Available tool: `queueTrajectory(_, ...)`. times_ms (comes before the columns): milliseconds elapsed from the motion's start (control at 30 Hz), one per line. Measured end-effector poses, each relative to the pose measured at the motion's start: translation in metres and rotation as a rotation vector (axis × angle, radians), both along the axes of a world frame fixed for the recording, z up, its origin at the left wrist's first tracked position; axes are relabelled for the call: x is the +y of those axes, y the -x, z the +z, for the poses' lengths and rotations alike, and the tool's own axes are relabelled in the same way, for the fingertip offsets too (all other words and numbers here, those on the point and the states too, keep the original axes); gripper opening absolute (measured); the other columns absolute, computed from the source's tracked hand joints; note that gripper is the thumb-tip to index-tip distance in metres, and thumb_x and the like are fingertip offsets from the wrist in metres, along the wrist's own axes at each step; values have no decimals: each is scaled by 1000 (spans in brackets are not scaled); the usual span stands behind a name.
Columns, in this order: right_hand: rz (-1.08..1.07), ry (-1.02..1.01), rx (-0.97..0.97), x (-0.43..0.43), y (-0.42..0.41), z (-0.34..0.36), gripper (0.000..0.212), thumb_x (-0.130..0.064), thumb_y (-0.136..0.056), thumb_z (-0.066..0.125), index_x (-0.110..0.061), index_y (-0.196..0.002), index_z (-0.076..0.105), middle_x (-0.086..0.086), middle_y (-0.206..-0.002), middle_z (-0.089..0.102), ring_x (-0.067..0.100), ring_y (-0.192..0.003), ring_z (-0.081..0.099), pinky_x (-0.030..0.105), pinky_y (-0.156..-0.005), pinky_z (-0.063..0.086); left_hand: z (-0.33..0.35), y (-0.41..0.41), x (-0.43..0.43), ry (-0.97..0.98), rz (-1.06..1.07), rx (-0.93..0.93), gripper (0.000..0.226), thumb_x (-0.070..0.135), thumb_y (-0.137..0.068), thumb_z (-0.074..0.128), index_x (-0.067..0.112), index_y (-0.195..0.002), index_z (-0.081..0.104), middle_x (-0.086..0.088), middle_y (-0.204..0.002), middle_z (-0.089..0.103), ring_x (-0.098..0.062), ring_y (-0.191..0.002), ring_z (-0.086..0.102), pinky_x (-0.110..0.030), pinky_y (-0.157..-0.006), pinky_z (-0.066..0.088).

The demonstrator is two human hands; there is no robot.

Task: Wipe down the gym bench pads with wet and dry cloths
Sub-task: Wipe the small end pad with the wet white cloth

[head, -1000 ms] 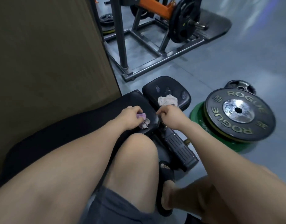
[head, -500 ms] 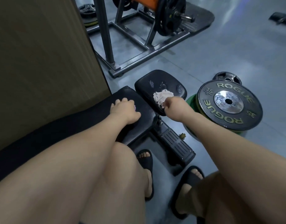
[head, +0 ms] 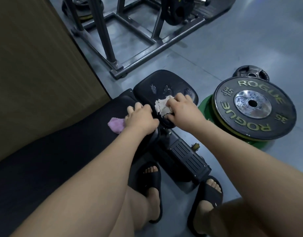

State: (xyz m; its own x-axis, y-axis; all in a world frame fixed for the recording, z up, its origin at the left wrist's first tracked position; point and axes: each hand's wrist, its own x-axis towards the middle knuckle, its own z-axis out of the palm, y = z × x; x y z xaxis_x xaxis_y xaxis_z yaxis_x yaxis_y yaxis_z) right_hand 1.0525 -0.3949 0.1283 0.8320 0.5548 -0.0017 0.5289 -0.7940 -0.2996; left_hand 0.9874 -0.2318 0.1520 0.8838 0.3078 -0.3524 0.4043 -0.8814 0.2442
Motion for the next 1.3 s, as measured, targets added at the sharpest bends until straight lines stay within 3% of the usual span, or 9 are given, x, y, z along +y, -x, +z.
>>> queueTrajectory(133,31,-74,44,-6,-4,1,21,-15,-94,50,-11,-112,61,9,-111,54,30,-98,46,43,-85,44,3,-15,8,8,40,7,47,40,-89,61,27,-133,51,-3,-137,42,-30,-128,35,-44,-101,39)
queueTrajectory(300,-201,-422,273,-16,-16,23,14,-20,-98,47,-18,-110,55,5,-82,62,24,-67,54,36,-58,42,5,-19,11,31,45,33,51,42,-90,59,25,-137,49,-6,-137,40,-31,-129,33,-49,-103,45)
queueTrajectory(367,-244,-394,327,-19,-20,19,11,-23,-99,48,-19,-108,54,2,-80,59,20,-63,50,32,-55,37,4,-18,11,17,37,38,50,44,-90,58,25,-135,49,-5,-136,39,-31,-128,32,-48,-103,44)
queueTrajectory(567,-124,-175,7,-22,-12,-5,29,-16,-96,50,-18,-124,56,10,-111,49,34,-88,52,39,-66,46,7,-16,12,31,43,53,53,43,-89,59,25,-138,46,-4,-138,36,-30,-129,30,-51,-96,50)
queueTrajectory(733,23,-185,-31,-19,1,-14,28,-37,-99,57,-13,-100,71,8,-104,52,33,-92,52,44,-84,50,4,-12,18,-11,33,70,65,47,-86,64,25,-142,39,-6,-146,30,-31,-134,27,-48,-106,42)
queueTrajectory(900,21,-180,-89,-5,-10,-26,33,-29,-99,65,-10,-126,62,8,-98,53,32,-87,54,42,-70,53,-3,-7,22,22,70,107,94,55,-86,68,21,-157,17,-11,-166,1,-36,-152,3,-51,-120,21)
queueTrajectory(1033,-111,-71,-182,11,-18,-23,19,-1,-90,62,1,-109,64,16,-98,52,35,-85,53,42,-63,49,-6,-3,22,18,102,136,102,61,-91,59,17,-161,0,-13,-168,-13,-37,-154,-13,-50,-125,6)
queueTrajectory(1200,94,-90,-202,14,17,-21,31,-17,-97,63,0,-123,62,14,-96,54,31,-76,54,35,-57,44,-13,3,33,3,88,146,94,69,-92,46,25,-161,-1,0,-168,-15,-38,-152,-20,-51,-124,2)
queueTrajectory(1300,-10,-82,-239,4,4,-19,31,-13,-97,61,-8,-127,57,13,-103,57,34,-75,59,34,-58,43,-13,3,33,-7,104,146,87,66,-93,44,27,-160,3,1,-168,-12,-41,-151,-18,-55,-124,0)
